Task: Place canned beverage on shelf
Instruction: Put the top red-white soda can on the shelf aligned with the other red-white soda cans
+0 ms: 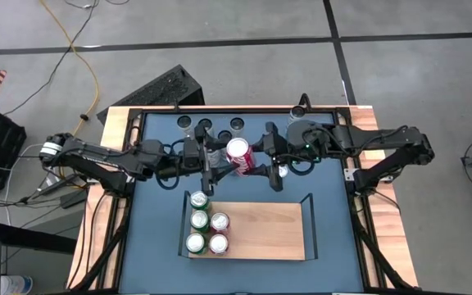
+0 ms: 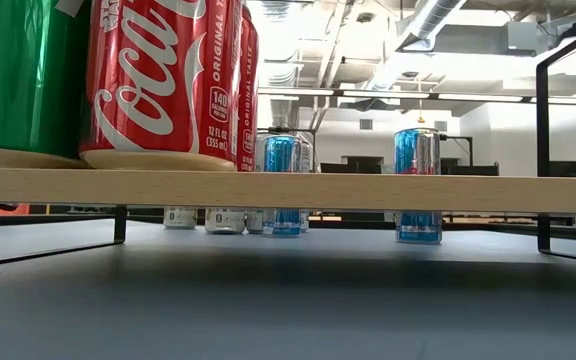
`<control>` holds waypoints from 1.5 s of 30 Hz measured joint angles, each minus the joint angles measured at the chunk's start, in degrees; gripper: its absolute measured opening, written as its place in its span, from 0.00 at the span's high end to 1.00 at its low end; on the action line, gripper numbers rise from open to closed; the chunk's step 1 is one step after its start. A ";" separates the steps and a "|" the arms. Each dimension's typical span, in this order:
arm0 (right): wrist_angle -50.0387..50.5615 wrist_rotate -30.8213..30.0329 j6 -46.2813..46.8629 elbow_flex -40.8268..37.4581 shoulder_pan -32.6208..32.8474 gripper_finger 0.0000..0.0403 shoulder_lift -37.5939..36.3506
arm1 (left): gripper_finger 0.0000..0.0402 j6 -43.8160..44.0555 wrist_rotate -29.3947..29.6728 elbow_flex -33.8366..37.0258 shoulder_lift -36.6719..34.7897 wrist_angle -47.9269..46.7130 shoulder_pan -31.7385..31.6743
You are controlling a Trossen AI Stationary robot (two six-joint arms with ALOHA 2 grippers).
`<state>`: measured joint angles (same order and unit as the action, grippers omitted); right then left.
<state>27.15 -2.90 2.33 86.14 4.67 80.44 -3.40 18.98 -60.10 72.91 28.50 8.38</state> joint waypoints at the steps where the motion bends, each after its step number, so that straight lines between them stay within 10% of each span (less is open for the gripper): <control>1: 0.16 0.00 0.04 -0.03 0.00 0.40 0.13 | 0.27 1.29 0.28 -1.06 -0.75 -4.44 0.00; 12: 4.89 0.02 -0.16 -0.12 -0.28 0.40 0.84 | 0.19 5.42 1.67 -25.36 -0.74 -52.03 -0.66; 21: 6.44 0.04 -1.33 -0.06 -0.33 0.39 3.52 | 0.19 2.92 -11.20 -42.63 10.40 -73.82 -6.07; 36: 9.13 -0.02 -1.48 -0.05 -0.33 0.39 5.34 | 0.19 -0.86 -23.35 -54.55 20.07 -85.91 -7.58; 45: 9.05 -0.19 -2.14 -0.03 -0.72 0.39 5.34 | 0.17 -2.76 -19.08 -54.55 20.37 -86.55 -7.52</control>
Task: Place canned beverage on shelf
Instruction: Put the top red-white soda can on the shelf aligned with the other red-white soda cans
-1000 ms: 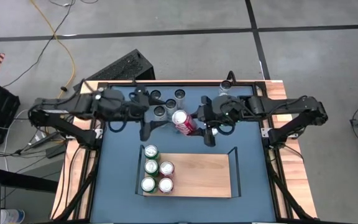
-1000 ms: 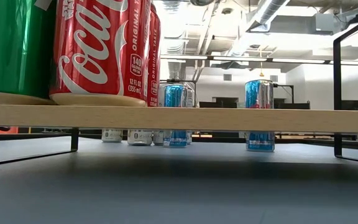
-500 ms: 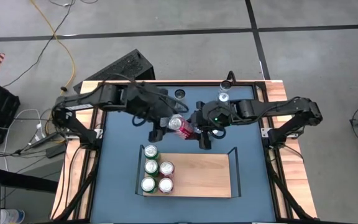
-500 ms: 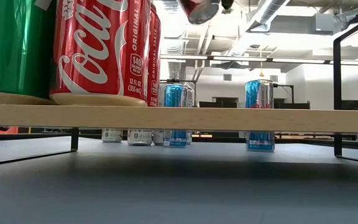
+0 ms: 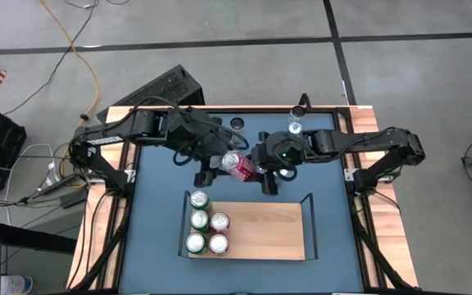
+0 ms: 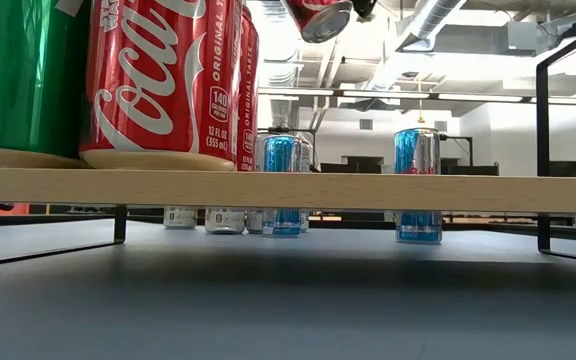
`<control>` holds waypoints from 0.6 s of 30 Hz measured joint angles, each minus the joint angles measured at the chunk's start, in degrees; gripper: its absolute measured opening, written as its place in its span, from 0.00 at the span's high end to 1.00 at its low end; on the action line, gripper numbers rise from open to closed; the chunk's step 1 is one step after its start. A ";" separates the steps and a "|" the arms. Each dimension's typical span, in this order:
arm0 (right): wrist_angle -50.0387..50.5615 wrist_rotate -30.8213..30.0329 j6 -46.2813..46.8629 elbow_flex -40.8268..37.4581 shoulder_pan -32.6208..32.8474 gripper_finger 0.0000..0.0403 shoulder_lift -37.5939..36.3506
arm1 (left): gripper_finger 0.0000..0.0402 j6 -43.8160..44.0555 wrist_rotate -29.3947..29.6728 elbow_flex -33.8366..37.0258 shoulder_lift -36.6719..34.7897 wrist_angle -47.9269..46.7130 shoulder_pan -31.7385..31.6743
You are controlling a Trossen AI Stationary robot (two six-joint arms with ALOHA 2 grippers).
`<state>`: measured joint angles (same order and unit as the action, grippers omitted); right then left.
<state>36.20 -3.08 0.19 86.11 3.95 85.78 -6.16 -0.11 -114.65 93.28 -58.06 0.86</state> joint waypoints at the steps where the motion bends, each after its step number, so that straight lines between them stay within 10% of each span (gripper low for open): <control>1: -0.02 -0.15 -0.02 0.00 0.00 0.39 0.17 | 0.17 -0.23 0.01 0.00 0.37 -0.03 0.00; 18: -0.17 -0.05 -0.65 0.02 0.02 0.39 0.61 | 0.17 -1.22 2.96 2.43 0.65 -0.13 0.04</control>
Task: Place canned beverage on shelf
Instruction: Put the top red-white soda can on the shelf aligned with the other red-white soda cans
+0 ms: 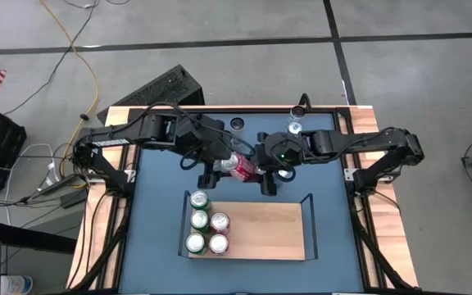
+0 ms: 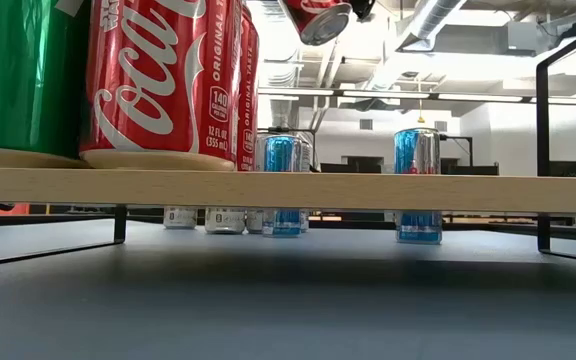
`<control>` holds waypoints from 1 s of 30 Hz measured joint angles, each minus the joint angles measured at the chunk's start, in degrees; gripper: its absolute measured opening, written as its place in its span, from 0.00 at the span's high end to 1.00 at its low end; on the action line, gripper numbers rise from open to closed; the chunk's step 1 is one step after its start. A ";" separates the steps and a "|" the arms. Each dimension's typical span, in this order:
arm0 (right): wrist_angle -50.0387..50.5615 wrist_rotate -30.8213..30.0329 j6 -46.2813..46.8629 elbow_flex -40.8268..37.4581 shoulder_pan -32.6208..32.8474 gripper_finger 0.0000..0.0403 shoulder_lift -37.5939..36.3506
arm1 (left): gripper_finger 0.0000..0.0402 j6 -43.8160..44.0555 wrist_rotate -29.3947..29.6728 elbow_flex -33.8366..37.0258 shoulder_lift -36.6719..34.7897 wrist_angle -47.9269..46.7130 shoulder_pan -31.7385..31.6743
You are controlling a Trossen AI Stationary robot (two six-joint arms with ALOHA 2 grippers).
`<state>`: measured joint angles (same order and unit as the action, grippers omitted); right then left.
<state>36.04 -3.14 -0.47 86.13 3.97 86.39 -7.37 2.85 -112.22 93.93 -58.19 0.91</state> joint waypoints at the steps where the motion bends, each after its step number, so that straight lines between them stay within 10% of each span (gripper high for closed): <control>1: -0.04 0.02 0.00 0.00 -0.02 0.39 0.00 | 0.17 -0.16 0.26 0.00 -0.02 0.25 0.00; 30: -0.83 0.21 -0.08 0.00 0.11 0.39 -0.07 | 0.31 0.28 -1.77 0.04 -0.04 1.58 -0.03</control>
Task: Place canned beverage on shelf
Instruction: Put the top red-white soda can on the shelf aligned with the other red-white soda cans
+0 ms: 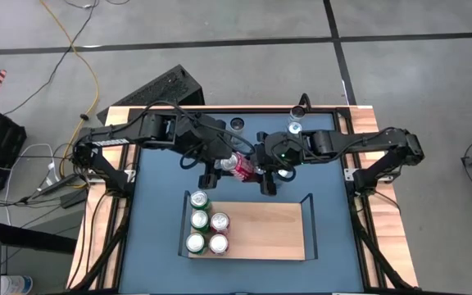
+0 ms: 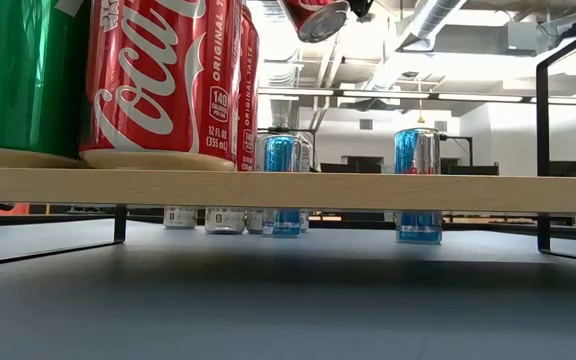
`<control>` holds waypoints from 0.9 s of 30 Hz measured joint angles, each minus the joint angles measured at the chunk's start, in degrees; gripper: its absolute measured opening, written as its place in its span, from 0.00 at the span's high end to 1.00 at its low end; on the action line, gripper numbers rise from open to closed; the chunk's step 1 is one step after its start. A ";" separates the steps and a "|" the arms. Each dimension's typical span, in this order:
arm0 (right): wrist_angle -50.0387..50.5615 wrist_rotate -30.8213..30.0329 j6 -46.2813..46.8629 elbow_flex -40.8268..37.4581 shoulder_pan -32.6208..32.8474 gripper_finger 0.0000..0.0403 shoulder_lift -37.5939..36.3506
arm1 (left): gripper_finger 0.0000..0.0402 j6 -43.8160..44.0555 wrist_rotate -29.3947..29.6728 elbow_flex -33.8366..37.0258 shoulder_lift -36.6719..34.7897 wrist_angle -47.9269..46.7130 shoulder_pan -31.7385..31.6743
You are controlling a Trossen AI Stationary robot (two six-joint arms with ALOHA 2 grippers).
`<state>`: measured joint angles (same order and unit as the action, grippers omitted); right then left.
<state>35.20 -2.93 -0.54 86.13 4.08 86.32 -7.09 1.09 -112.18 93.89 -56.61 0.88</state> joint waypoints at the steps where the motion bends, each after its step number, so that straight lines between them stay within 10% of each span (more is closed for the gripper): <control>1: 0.00 -0.01 -0.02 0.00 0.00 0.39 0.00 | 0.32 0.00 0.06 0.00 0.00 0.13 0.00; 27: 10.64 3.65 3.79 0.11 0.46 0.12 -1.42 | 0.31 -0.74 6.21 0.02 -0.56 -6.26 0.13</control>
<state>45.84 0.73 3.25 86.24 4.54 84.90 -7.84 7.30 -112.16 93.32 -62.87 1.02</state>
